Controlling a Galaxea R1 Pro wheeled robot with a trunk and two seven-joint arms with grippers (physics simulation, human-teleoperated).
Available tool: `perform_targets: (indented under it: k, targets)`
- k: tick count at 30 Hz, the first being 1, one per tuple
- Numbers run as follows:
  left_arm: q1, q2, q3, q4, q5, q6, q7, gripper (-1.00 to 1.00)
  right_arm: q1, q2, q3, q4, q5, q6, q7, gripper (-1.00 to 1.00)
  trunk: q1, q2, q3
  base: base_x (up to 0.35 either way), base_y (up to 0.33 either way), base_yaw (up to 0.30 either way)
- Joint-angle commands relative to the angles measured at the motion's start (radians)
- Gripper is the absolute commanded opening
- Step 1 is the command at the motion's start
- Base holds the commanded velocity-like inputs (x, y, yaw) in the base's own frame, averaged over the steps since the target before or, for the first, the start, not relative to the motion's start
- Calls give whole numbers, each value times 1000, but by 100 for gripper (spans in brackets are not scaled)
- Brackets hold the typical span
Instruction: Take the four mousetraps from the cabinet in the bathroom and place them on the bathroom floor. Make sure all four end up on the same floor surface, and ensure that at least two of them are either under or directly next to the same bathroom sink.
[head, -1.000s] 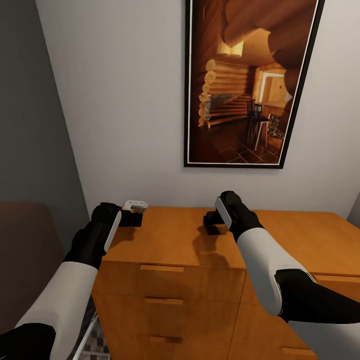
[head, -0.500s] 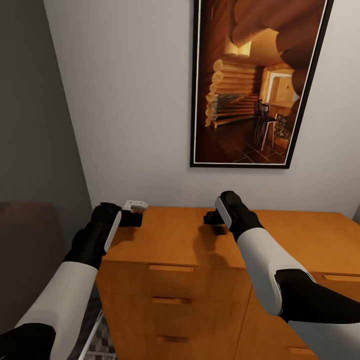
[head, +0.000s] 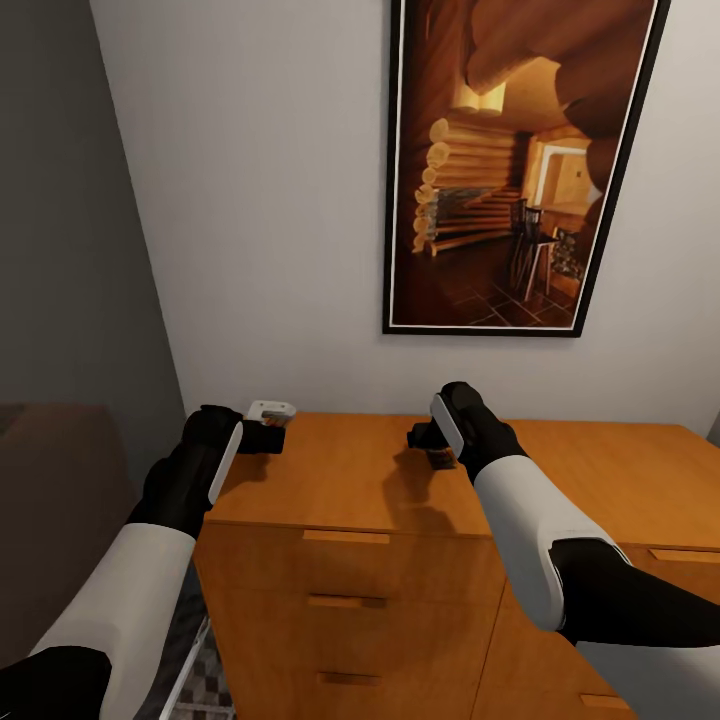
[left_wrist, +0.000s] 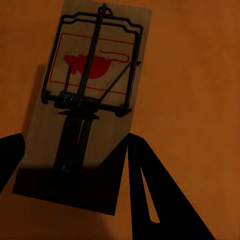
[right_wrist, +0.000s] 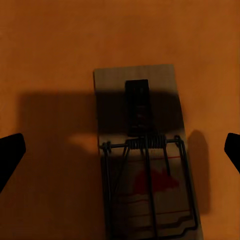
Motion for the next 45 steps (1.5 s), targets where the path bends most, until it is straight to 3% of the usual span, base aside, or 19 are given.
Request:
perform_targets:
  k: [1, 10, 21, 36, 37, 45]
  targets:
    - [-1, 0, 0, -1, -12, 3, -8, -100, -1, 1, -4, -1, -2, 3, -4, 100, 0, -1, -1, 0, 0, 0]
    - [-1, 0, 0, -1, -12, 3, -9, -100, -1, 1, -6, 1, -5, 3, -3, 100, 0, -1, -1, 0, 0, 0]
    - [-1, 0, -1, -2, -12, 3, -9, -100, -1, 1, -7, 80, -4, 3, -3, 100, 0, -1, -1, 0, 0, 0]
    - [0, 0, 0, -2, -12, 3, -9, -100, -1, 1, -8, 89, -4, 3, -3, 100, 0, -1, -1, 0, 0, 0]
    - [0, 0, 0, -2, -12, 3, -9, -100, -1, 1, -8, 89, -4, 3, -3, -100, 0, -1, -1, 0, 0, 0]
    - [-1, 0, 0, -2, -12, 3, -9, -100, -1, 1, -8, 95, -4, 3, -2, -100, 0, -1, -1, 0, 0, 0]
